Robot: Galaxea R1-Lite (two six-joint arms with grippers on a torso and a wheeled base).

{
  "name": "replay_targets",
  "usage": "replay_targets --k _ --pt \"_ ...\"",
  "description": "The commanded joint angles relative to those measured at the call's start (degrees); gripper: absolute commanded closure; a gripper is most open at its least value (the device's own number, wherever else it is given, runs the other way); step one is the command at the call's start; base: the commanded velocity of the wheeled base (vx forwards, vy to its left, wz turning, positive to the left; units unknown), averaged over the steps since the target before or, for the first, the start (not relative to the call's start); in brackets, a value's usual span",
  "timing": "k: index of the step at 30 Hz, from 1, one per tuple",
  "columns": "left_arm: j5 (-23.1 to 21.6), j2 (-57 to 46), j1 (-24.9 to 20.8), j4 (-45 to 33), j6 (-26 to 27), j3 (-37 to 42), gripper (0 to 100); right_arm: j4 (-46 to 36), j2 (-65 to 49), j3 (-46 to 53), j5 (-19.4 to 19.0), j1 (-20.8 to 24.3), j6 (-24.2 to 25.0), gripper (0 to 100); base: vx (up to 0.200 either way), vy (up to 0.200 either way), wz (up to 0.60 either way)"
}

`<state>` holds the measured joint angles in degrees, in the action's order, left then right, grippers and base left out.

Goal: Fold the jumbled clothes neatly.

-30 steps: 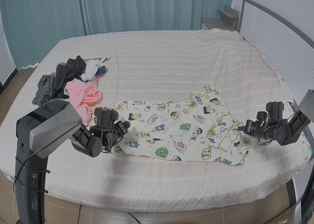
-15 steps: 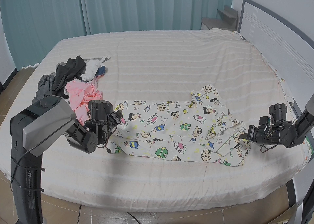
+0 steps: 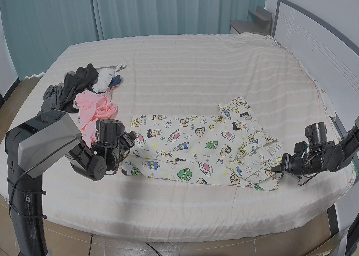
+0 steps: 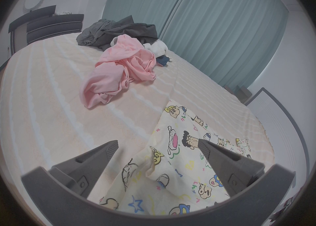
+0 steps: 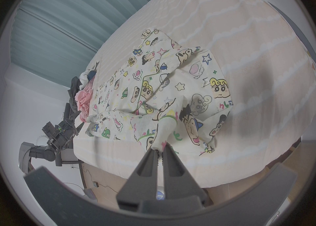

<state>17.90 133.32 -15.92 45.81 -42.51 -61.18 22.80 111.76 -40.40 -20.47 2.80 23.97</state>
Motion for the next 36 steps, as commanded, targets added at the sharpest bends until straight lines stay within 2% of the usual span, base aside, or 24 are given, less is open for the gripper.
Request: replay_targets --k 1,4,7,9,12,15,18,19,26,31,35,36 --pt "-0.85 -1.39 -0.08 2.97 -0.03 4.14 0 -0.56 -0.05 0.23 0.08 -0.87 -0.15 100 0.0 0.0 0.0" --pt "-2.87 -2.71 0.01 3.85 -0.12 6.08 0 -1.44 0.39 0.41 0.25 -0.69 -0.15 100 0.0 0.0 0.0" --pt "-4.1 -5.08 0.72 3.85 -0.21 8.27 0 -1.44 3.64 0.32 3.68 -0.26 -0.24 100 0.0 0.0 0.0" --pt "-4.36 -6.31 1.16 3.85 -1.0 9.07 0 -1.35 4.78 0.5 4.21 -0.08 -0.24 100 0.0 0.0 0.0" --pt "-6.65 -8.78 1.42 3.67 -4.86 10.21 0 -1.35 5.48 0.59 4.12 0.36 0.12 100 0.0 0.0 0.0" --pt "-9.55 -11.24 1.33 3.76 -6.27 12.84 0 -1.18 6.36 0.06 4.21 0.45 0.2 100 0.0 0.0 0.0" --pt "-10.07 -12.2 1.07 3.76 -7.41 14.43 0 -1.18 6.54 -0.56 4.21 0.36 0.38 100 0.0 0.0 0.0" --pt "-10.07 -12.29 1.07 3.76 -7.94 14.69 0 -1.18 6.63 -0.56 4.21 0.27 0.29 0 0.0 0.0 0.0" --pt "-10.34 -12.55 1.33 3.85 -11.46 16.45 0 -1.18 4.52 0.06 4.47 -0.69 0.03 0 0.0 0.0 0.0" --pt "-10.34 -12.64 1.24 4.37 -12.6 17.59 0 -1.26 -2.16 2.43 4.38 -1.31 0.12 0 0.0 0.0 0.0" --pt "-10.34 -12.64 1.33 6.04 -12.86 18.47 0 -1.18 -8.14 7.88 3.94 0.89 0.29 0 0.0 0.0 0.0" --pt "-10.34 -12.64 1.24 7.36 -12.86 19.0 0 -1.0 -10.16 11.22 4.03 3.79 0.29 0 0.0 0.0 0.0"
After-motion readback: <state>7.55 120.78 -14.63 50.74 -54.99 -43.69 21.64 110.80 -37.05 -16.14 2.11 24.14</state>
